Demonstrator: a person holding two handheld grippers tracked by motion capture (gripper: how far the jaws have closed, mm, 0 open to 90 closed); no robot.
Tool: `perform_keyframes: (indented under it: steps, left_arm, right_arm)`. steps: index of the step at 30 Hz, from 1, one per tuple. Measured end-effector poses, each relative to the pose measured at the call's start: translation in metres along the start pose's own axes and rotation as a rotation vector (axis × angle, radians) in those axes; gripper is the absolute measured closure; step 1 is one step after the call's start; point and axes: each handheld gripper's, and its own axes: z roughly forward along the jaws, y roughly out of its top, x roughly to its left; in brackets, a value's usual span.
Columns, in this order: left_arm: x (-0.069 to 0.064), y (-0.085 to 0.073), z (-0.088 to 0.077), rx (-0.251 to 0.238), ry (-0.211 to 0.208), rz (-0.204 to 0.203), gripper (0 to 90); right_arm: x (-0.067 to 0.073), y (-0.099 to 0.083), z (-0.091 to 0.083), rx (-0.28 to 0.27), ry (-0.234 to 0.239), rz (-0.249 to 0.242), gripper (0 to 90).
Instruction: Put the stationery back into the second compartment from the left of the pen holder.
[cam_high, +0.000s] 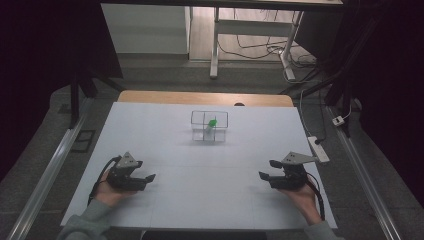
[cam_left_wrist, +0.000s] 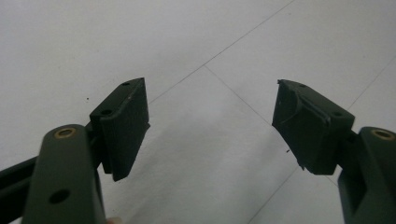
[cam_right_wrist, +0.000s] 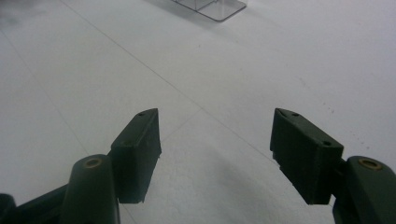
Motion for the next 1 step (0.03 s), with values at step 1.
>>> perform_keyframes:
  steps: [1]
  left_arm:
    - [0.0, 0.0, 0.0001, 0.001, 0.001, 0.001, 26.7]
  right_arm:
    - [0.0002, -0.0002, 0.0003, 0.0, 0.0, -0.003, 32.4]
